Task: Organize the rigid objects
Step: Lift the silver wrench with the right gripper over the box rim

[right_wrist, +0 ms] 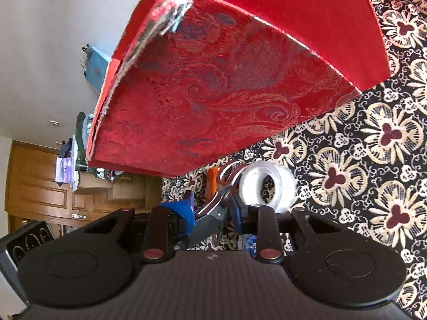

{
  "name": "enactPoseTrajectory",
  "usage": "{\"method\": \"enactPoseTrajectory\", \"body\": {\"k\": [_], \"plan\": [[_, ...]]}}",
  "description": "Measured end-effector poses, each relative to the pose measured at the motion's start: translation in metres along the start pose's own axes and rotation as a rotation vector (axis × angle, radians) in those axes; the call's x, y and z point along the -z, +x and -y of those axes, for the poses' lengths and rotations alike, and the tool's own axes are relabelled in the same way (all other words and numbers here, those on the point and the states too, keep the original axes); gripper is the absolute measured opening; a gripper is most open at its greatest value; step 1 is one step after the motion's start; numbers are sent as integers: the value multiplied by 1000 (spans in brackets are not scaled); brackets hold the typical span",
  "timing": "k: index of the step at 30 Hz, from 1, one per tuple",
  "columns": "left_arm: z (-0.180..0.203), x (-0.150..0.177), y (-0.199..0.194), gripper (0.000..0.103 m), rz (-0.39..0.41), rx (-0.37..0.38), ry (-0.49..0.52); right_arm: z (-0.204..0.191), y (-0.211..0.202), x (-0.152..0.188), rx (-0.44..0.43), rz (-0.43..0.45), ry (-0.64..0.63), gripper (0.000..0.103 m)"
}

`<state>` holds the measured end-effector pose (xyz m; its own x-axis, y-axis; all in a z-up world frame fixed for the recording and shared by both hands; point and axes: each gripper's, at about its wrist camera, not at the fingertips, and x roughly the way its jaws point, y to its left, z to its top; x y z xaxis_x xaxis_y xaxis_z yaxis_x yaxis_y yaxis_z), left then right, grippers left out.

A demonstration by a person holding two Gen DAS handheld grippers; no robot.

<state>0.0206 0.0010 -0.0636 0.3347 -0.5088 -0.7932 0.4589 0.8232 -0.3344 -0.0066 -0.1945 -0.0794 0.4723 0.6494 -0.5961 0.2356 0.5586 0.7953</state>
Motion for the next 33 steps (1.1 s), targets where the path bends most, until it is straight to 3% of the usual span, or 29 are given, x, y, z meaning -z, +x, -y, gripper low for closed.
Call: {"method": "enactPoseTrajectory", "body": {"k": [4, 11, 16, 23, 28, 33], "plan": [[-1, -2, -10, 8, 16, 24, 10, -1, -8, -2, -31, 24, -6, 0], [9, -9, -45, 8, 63, 103, 79, -10, -45, 2, -75, 51, -36, 0], [26, -19, -74, 7, 113, 205, 147, -30, -84, 3, -118, 103, -88, 0], [43, -45, -101, 7, 213, 290, 213, -65, -120, -14, -138, 207, -211, 0], [44, -79, -93, 8, 247, 262, 236, -90, -105, -45, -89, 246, -335, 0], [38, -117, -57, 8, 217, 223, 211, -88, -74, -88, -46, 216, -341, 0]]}}
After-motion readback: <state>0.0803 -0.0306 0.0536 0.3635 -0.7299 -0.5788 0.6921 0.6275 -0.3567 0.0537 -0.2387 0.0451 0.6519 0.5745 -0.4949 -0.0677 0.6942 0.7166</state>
